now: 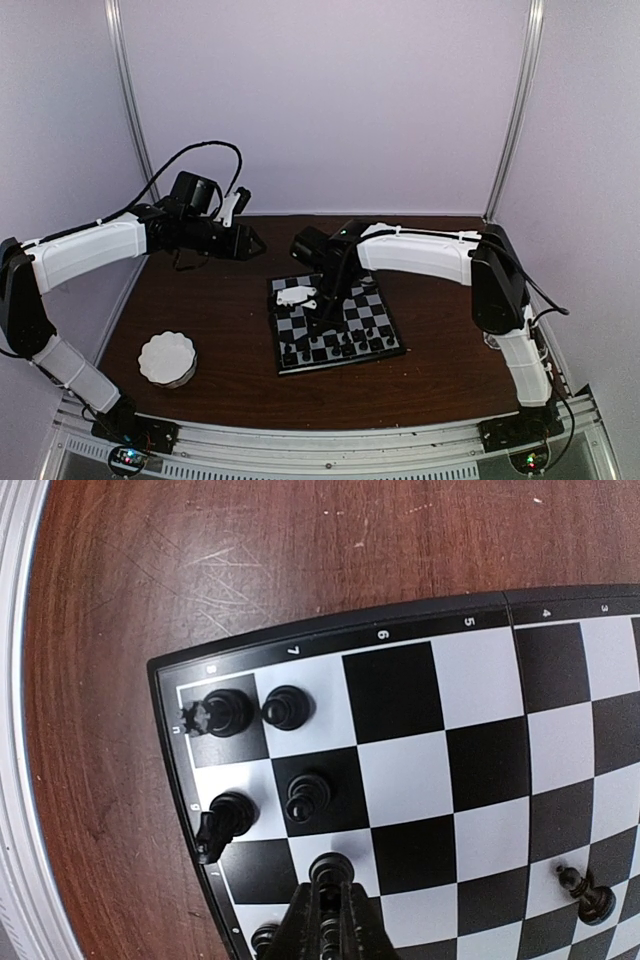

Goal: Set up the chess pieces on the board
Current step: Place the pawn at f7.

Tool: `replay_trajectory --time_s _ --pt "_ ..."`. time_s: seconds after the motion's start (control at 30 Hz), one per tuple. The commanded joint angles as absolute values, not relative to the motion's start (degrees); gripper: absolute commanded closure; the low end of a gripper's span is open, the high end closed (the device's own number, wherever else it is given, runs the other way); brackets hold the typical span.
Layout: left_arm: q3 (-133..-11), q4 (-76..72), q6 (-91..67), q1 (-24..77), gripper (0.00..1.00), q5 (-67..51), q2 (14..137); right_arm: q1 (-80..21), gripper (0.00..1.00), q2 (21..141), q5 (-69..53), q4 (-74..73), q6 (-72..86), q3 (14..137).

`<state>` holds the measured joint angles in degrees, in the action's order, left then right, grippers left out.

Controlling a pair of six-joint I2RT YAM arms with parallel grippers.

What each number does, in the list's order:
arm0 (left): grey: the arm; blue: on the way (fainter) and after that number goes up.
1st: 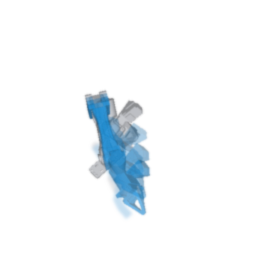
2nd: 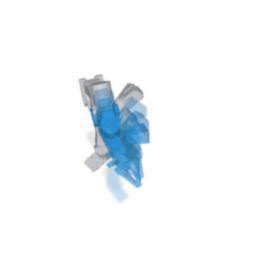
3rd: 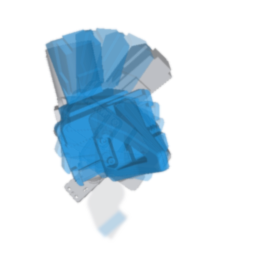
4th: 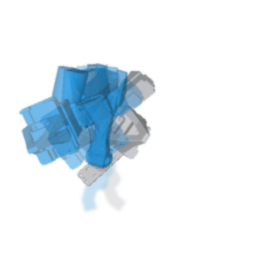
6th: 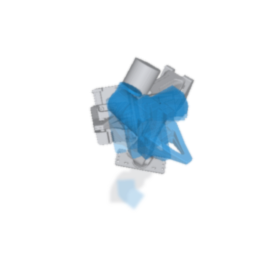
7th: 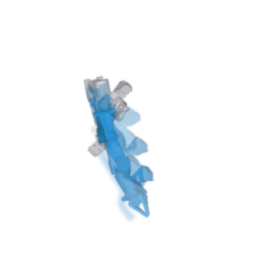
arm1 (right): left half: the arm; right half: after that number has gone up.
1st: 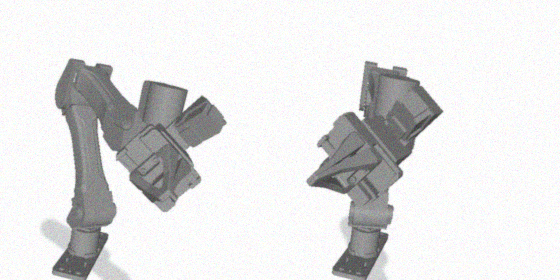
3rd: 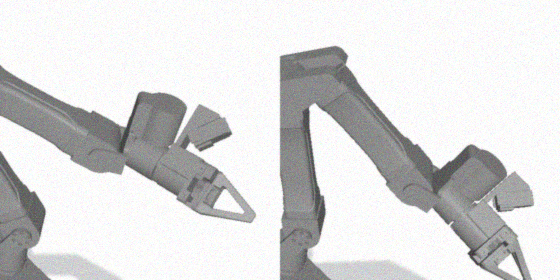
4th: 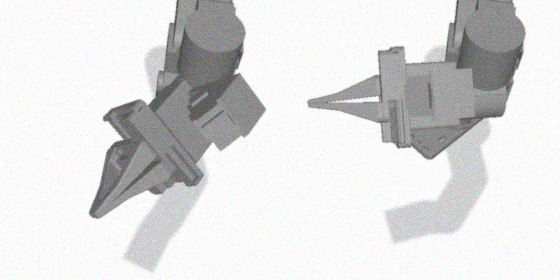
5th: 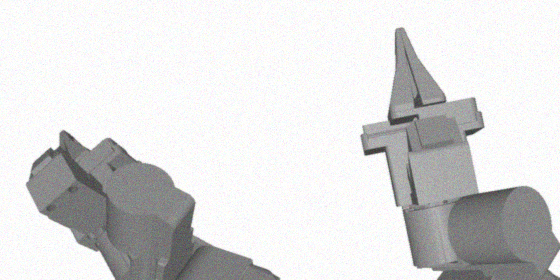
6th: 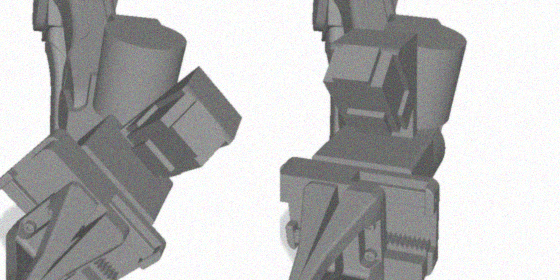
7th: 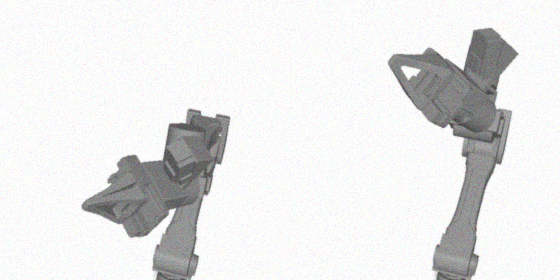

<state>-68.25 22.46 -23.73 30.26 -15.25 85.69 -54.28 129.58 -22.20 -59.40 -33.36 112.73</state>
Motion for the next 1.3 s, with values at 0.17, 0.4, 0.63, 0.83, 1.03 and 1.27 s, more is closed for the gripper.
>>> replay_trajectory --time_s 0.17,0.4,0.63,0.83,1.03,1.27 --pt "-68.2 20.6 -23.9 29.6 0.51 -15.9 83.8 -54.3 0.92 129.9 -21.7 -60.2 -34.5 112.2" --pt "-68.2 20.6 -23.9 29.6 0.52 -15.8 83.8 -54.3 0.91 130.5 -21.3 -60.0 -34.5 112.4" --pt "-68.2 20.6 -23.9 29.6 0.51 -16.0 84.0 -54.3 0.91 131.1 -21.2 -60.0 -34.6 112.3" --pt "-68.2 20.6 -23.9 29.6 0.51 -16.0 84.3 -54.3 0.90 131.4 -21.3 -59.9 -34.6 112.3" --pt "-68.3 20.6 -23.9 29.6 0.51 -16.1 84.5 -54.3 0.81 130.9 -21.3 -60.1 -34.7 112.3" --pt "-68.3 20.6 -23.9 29.5 0.51 -16.2 84.5 -54.1 0.66 127.8 -20.6 -60.5 -34.5 113.4"
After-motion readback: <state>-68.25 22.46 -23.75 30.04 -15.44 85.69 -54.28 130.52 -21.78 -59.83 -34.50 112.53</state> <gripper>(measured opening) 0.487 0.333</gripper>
